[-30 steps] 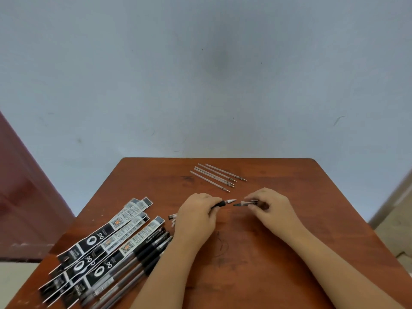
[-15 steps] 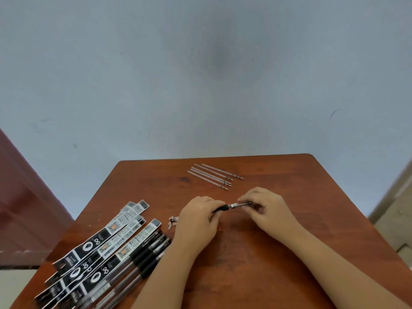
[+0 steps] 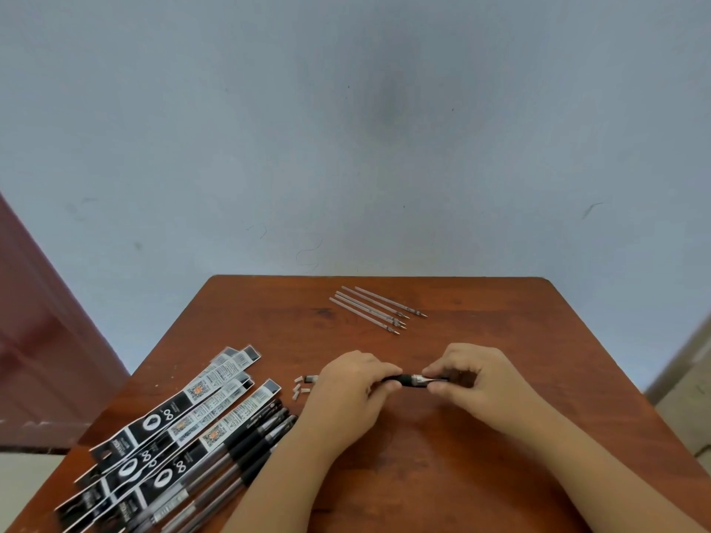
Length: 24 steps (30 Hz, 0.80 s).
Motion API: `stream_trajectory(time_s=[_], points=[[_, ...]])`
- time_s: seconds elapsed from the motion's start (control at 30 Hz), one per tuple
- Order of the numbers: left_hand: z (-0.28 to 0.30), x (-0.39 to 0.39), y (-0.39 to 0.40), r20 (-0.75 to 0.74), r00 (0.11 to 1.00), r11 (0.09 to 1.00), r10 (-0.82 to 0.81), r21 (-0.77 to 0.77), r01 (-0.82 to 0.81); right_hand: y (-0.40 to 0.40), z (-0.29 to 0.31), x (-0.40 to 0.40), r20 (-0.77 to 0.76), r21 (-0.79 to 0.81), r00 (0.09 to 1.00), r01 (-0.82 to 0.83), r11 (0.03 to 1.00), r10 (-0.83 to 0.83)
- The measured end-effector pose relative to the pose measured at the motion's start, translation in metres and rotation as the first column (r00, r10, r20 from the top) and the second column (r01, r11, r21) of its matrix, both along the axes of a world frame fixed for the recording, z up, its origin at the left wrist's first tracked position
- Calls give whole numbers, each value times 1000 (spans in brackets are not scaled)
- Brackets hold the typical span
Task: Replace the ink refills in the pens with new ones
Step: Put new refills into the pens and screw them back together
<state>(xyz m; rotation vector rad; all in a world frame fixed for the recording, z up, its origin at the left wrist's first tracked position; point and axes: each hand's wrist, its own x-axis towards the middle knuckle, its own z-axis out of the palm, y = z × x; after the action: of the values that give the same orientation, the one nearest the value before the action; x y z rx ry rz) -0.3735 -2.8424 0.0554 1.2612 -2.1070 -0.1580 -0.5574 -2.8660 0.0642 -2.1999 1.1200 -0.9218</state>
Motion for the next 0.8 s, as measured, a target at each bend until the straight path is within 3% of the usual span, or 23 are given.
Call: stream_trajectory(time_s=[0.17, 0.47, 0.8], points=[[1, 0, 1, 107, 994, 1000, 6, -23, -3, 0, -6, 1, 67, -69, 998, -9, 998, 14], [2, -4, 4, 22, 1000, 999, -10, 46, 9, -1, -11, 1, 19, -124, 998, -63, 990, 66], [8, -13, 10, 237, 953, 966, 189, 130, -224, 2, -16, 9, -78, -167, 997, -3, 986, -10]])
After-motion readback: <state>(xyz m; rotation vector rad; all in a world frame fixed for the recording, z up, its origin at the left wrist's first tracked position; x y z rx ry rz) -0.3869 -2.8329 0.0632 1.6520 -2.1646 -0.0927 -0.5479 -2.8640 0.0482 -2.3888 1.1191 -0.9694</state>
